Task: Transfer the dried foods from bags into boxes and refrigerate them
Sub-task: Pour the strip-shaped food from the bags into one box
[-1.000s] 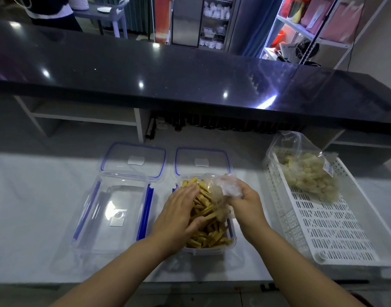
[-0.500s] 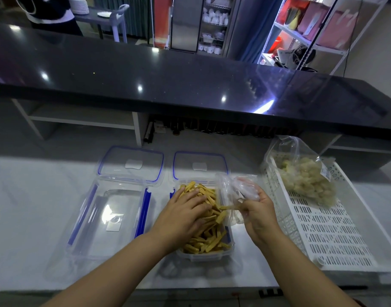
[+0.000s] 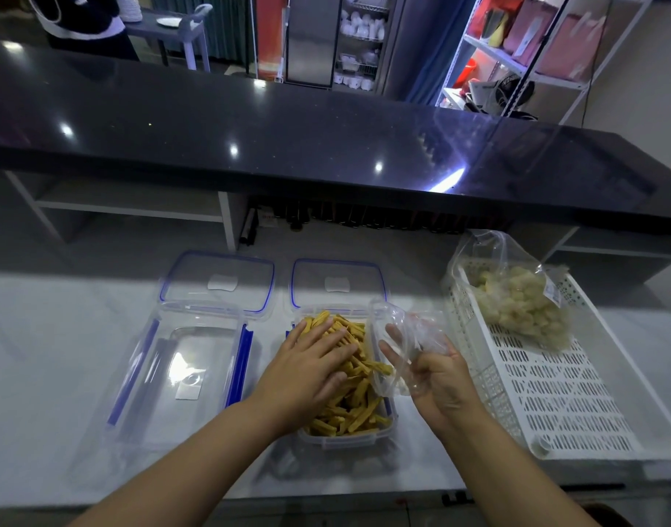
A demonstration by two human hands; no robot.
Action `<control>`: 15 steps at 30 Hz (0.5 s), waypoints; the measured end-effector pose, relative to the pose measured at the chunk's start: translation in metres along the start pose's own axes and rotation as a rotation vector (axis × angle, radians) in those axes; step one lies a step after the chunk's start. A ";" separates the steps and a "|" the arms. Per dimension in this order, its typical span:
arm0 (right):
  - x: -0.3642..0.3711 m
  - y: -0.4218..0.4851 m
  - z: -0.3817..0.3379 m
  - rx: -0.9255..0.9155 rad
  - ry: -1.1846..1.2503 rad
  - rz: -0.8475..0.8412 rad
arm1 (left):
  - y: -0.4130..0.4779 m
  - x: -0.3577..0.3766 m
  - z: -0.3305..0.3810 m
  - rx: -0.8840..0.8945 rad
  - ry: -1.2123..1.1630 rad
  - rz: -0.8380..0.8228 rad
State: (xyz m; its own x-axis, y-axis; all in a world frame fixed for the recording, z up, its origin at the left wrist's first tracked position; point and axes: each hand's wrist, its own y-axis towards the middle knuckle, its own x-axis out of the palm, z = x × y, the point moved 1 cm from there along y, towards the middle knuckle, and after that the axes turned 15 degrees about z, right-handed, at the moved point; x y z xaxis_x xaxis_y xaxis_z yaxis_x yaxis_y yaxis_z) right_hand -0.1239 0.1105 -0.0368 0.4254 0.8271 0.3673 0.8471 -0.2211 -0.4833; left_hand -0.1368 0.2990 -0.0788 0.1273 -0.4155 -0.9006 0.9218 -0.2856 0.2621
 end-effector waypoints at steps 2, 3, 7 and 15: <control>0.000 -0.002 -0.002 -0.001 0.014 0.003 | 0.000 0.000 0.000 -0.005 -0.005 0.015; -0.001 -0.003 -0.003 0.001 0.017 0.005 | 0.000 0.000 0.001 -0.009 -0.012 0.024; -0.006 -0.004 -0.007 0.031 0.012 0.024 | -0.003 -0.001 0.001 -0.011 -0.056 0.076; -0.016 -0.009 -0.014 0.000 -0.014 -0.013 | -0.009 -0.008 -0.005 -0.114 -0.120 0.180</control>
State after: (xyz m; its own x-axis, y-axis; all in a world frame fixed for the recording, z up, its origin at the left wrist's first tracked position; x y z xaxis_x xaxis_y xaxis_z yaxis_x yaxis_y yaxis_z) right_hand -0.1339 0.0919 -0.0273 0.4103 0.8368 0.3626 0.8523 -0.2104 -0.4788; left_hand -0.1446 0.3093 -0.0754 0.2548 -0.5524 -0.7936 0.9244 -0.1017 0.3676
